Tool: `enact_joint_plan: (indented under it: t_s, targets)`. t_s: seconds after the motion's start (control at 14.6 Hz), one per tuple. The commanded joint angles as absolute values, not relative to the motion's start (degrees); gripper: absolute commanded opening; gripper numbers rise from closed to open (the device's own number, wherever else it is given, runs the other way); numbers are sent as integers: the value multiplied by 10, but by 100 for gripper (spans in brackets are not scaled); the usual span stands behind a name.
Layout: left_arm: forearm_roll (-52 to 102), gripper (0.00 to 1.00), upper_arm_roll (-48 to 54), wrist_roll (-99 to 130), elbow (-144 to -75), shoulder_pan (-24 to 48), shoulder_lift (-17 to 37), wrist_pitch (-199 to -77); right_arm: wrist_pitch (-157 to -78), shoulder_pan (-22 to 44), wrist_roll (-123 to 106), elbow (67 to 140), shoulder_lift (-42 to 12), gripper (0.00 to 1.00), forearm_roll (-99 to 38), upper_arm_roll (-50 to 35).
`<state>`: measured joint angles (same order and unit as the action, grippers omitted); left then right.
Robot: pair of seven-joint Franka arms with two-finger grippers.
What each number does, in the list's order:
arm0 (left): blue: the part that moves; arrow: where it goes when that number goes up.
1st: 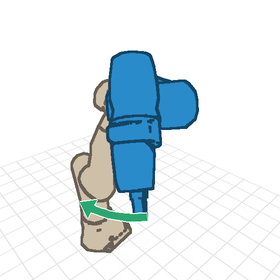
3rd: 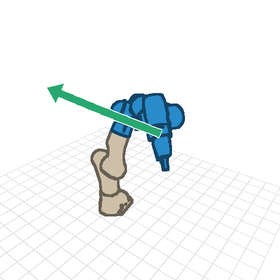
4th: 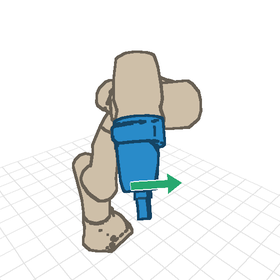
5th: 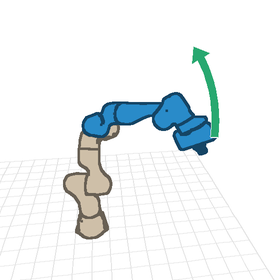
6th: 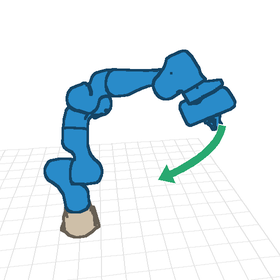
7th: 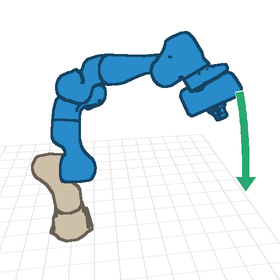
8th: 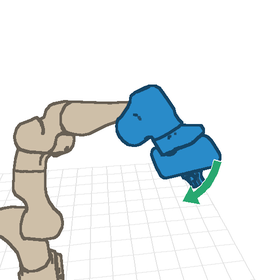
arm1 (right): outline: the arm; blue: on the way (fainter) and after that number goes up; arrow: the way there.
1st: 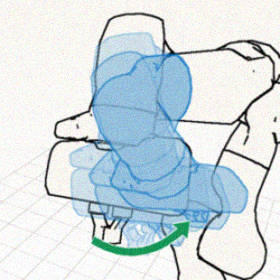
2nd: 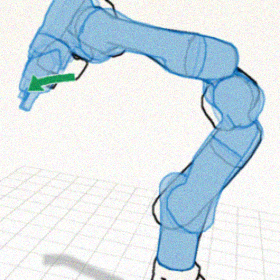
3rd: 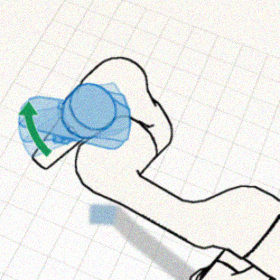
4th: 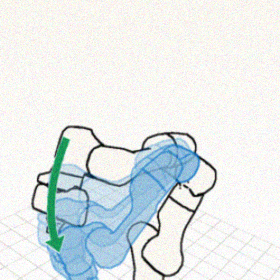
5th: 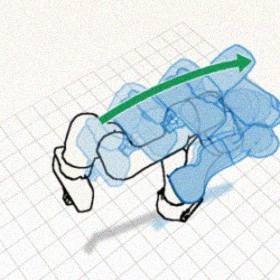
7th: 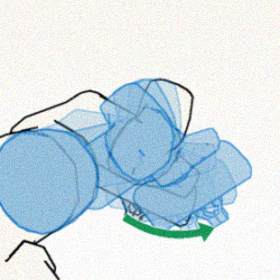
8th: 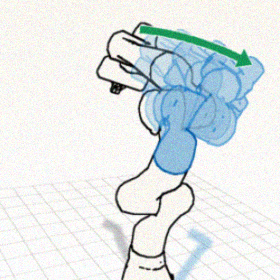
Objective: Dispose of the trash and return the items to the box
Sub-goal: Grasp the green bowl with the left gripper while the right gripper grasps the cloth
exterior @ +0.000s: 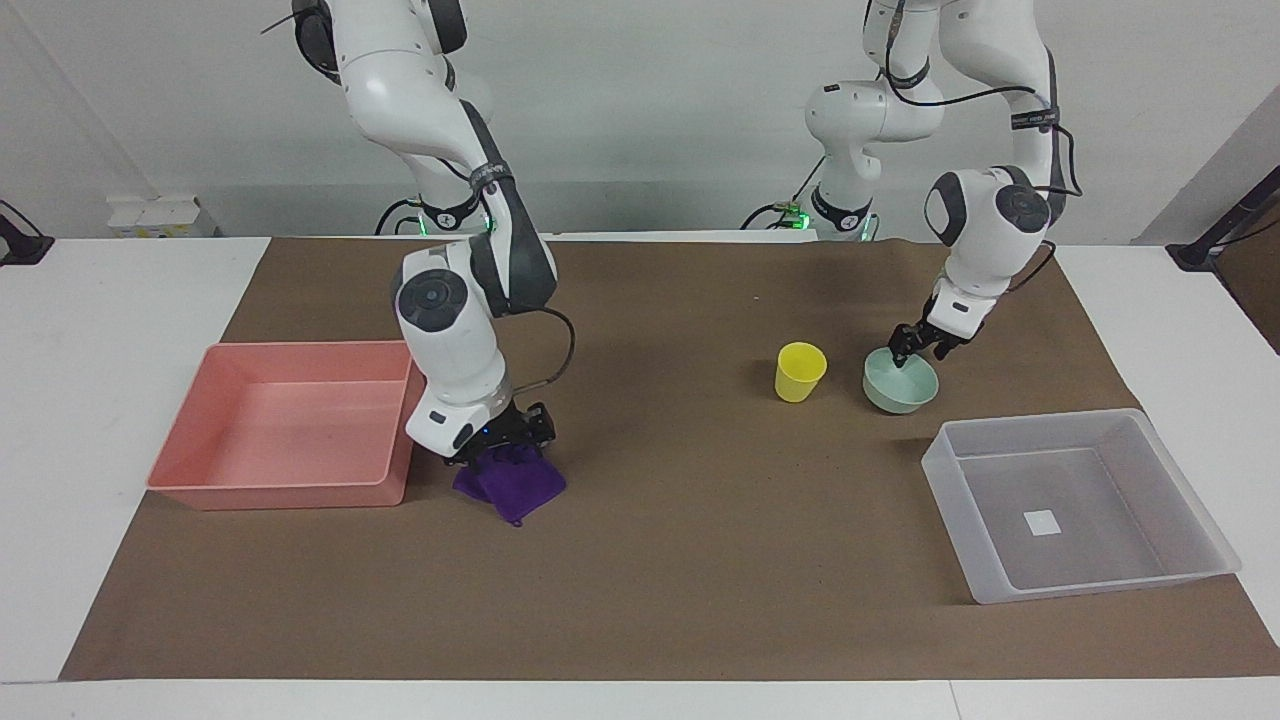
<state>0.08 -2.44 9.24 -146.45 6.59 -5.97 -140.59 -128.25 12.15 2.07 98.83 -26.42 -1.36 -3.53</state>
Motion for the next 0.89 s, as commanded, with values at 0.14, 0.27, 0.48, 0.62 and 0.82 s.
enact_joint_plan:
  t_s: [0.14, 0.27, 0.48, 0.62, 0.82]
  targets:
    - [2, 0, -30, 102, -1412, 69, -40, -1378, -1298, 120, 25, 1016, -265, 27, -18, -37]
    - [2, 0, -30, 102, -1347, 69, -40, -1293, -1281, 119, 55, 1012, -265, 1, -18, -37]
    - [3, 0, -31, 102, -1211, 64, -39, -1147, -1254, 111, 68, 994, -256, 0, -12, -34]
    - [9, 0, -33, 93, -1132, 44, -18, -1104, -1224, 92, 67, 990, -225, 0, -11, -33]
    - [44, 0, -33, 94, -1069, 9, 66, -1176, -1167, 76, 66, 988, -169, 0, -11, -32]
